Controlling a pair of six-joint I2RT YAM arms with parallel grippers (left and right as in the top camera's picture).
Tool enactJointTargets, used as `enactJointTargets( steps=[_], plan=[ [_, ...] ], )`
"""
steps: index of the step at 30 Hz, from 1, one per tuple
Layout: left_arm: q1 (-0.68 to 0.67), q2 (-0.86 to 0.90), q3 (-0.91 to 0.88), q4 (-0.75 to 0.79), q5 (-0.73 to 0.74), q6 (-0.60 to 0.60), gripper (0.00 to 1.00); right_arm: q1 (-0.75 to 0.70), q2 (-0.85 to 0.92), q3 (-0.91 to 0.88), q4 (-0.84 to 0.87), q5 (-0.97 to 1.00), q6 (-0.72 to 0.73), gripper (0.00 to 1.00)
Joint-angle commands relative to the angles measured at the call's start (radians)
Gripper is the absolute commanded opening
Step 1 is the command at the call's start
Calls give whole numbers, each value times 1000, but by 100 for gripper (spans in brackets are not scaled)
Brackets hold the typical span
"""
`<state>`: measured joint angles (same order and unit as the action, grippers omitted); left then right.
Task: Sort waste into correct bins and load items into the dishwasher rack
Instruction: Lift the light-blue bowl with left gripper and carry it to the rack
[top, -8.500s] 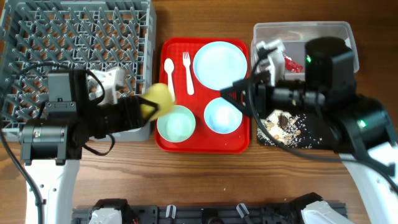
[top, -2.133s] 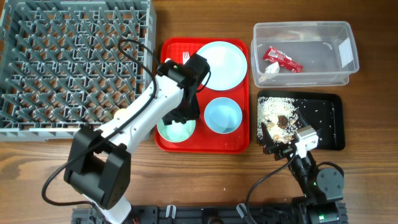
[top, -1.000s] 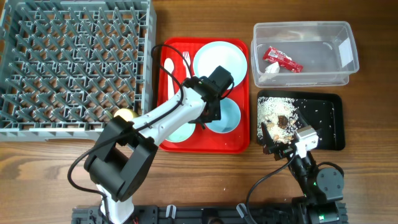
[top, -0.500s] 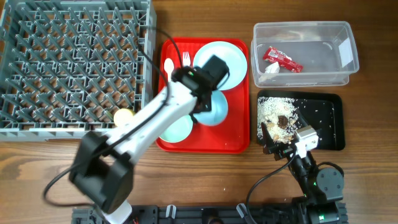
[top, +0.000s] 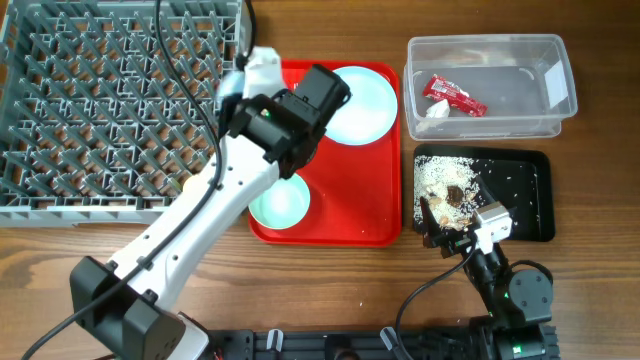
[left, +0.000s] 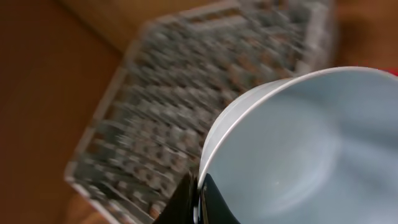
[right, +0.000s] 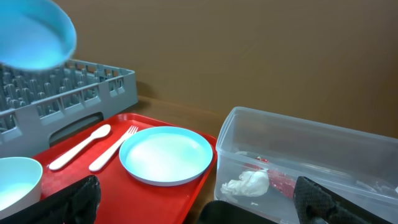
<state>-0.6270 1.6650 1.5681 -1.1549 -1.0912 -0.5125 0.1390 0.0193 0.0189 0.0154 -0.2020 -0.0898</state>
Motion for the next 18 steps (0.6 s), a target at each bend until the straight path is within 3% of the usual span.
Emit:
enactJointTargets(
  steps=[1,10,18],
  plan=[
    [61,51,5,39,-278,8,4,-6,-14,-14,3,-15,14,100],
    [254,177,5,134,-290,8,4,-6,-14,-14,3,-15,14,100],
    [331,272,5,302,-260,61,4,-6,-14,-14,3,-15,14,100]
  ],
)
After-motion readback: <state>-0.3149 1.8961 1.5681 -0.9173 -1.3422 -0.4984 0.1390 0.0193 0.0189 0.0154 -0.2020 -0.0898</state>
